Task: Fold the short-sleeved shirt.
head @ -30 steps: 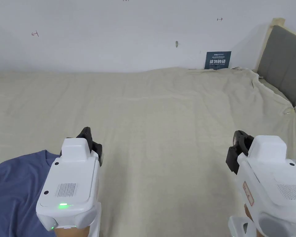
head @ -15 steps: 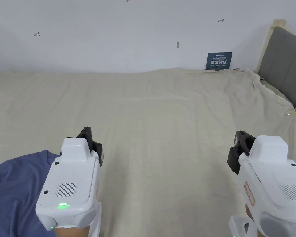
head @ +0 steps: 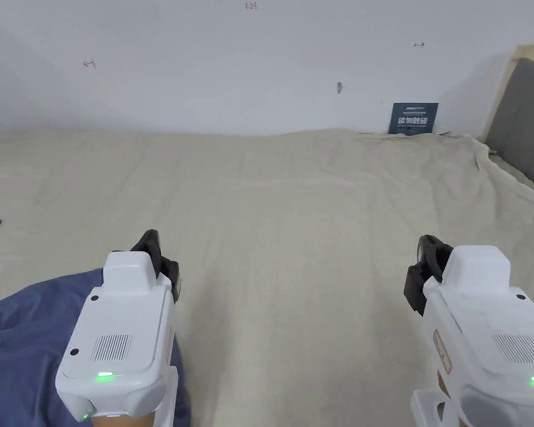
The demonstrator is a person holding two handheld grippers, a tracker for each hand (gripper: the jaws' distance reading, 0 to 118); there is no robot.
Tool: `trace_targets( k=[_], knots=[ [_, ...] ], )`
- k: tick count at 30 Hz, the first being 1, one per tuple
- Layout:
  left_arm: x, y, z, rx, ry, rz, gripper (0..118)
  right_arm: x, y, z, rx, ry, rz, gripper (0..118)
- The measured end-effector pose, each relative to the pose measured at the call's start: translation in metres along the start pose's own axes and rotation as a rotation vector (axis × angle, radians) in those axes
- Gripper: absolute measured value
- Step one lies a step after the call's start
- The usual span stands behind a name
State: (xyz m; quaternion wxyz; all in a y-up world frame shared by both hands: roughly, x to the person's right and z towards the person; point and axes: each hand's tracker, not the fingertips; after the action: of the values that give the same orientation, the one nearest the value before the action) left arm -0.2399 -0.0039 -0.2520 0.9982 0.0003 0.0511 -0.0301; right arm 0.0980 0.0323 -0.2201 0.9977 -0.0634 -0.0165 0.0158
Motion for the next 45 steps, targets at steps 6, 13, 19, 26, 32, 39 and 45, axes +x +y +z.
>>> trace_targets(
  k=[6, 13, 19, 26, 32, 39, 45],
  knots=[
    [-0.041, 0.003, 0.008, 0.006, 0.091, -0.009, 0, -0.040, 0.005, -0.014, 0.011, 0.094, 0.008, 0],
    [-0.103, 0.005, 0.029, 0.003, 0.239, -0.026, 0, -0.100, 0.009, -0.027, 0.023, 0.232, 0.023, 0],
    [-0.157, 0.003, 0.055, -0.007, 0.368, -0.043, 0, -0.154, 0.009, -0.032, 0.026, 0.355, 0.028, 0],
    [-0.203, 0.000, 0.089, -0.026, 0.485, -0.057, 0, -0.204, 0.009, -0.032, 0.022, 0.473, 0.041, 0],
    [-0.224, -0.006, 0.107, -0.046, 0.526, -0.054, 0, -0.224, 0.007, -0.028, 0.017, 0.521, 0.043, 0],
    [-0.227, -0.013, 0.102, -0.072, 0.517, -0.050, 0, -0.226, 0.005, -0.029, 0.008, 0.523, 0.047, 0],
    [-0.224, -0.019, 0.066, -0.205, 0.383, 0.010, 0, -0.215, 0.004, -0.036, 0.000, 0.494, 0.058, 0]
  ],
)
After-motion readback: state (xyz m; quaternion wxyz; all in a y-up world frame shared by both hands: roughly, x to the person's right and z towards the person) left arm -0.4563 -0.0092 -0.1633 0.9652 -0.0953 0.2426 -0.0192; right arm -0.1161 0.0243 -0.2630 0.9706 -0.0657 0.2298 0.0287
